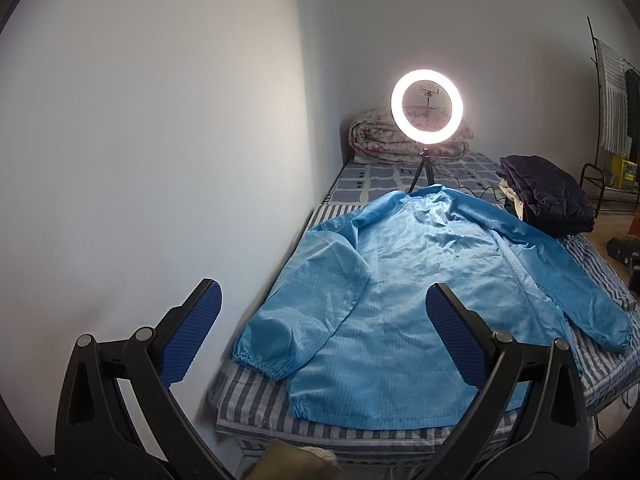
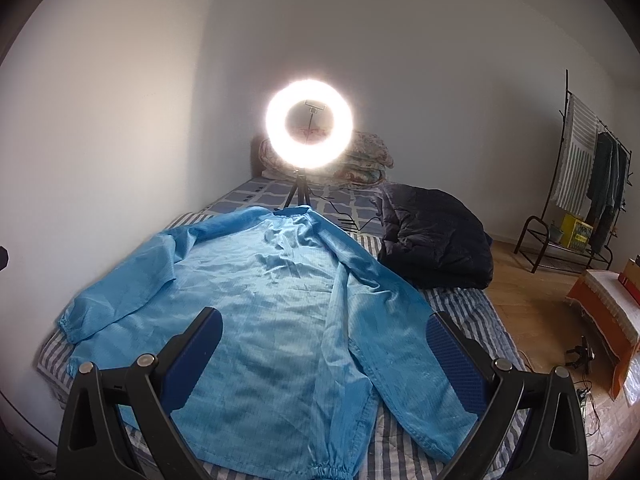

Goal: Fold large clothes

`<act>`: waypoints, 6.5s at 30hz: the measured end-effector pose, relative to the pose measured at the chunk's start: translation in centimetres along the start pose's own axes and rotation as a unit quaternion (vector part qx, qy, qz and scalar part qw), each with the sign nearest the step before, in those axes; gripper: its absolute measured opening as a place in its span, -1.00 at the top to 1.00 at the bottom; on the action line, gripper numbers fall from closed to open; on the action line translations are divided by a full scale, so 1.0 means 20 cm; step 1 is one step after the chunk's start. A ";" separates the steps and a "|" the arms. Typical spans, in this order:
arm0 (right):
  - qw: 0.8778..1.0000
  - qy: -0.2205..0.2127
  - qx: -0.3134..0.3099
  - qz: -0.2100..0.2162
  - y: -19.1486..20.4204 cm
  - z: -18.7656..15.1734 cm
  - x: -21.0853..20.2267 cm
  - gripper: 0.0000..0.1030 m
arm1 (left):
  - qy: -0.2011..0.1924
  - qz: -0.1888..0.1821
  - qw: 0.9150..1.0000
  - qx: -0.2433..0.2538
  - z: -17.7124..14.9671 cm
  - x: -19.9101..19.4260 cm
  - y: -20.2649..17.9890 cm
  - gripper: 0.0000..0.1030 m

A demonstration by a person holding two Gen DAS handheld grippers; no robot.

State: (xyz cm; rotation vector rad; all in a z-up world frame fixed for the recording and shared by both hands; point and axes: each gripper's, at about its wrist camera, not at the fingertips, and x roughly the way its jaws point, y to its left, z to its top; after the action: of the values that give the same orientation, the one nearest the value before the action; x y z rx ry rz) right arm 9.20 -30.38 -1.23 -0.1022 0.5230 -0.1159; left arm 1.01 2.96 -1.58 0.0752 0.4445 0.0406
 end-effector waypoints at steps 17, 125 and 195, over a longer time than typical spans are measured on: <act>0.998 0.002 -0.037 0.052 0.28 0.15 0.19 -0.99 | 0.030 0.030 0.999 -0.016 -0.21 0.09 0.24 -1.00; 0.857 0.299 -0.042 0.418 1.45 -0.51 1.31 0.38 | 0.205 -0.090 0.969 -0.106 -0.19 0.83 0.35 1.00; 0.905 0.326 0.061 0.266 0.68 -0.19 1.65 0.62 | 0.274 -0.262 0.924 -0.060 -0.53 0.66 -0.16 -0.05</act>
State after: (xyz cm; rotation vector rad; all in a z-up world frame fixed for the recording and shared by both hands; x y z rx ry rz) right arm 36.85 -21.63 -22.37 0.2146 1.1930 0.3692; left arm 8.54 1.28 -16.99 -0.1836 1.0094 -0.4492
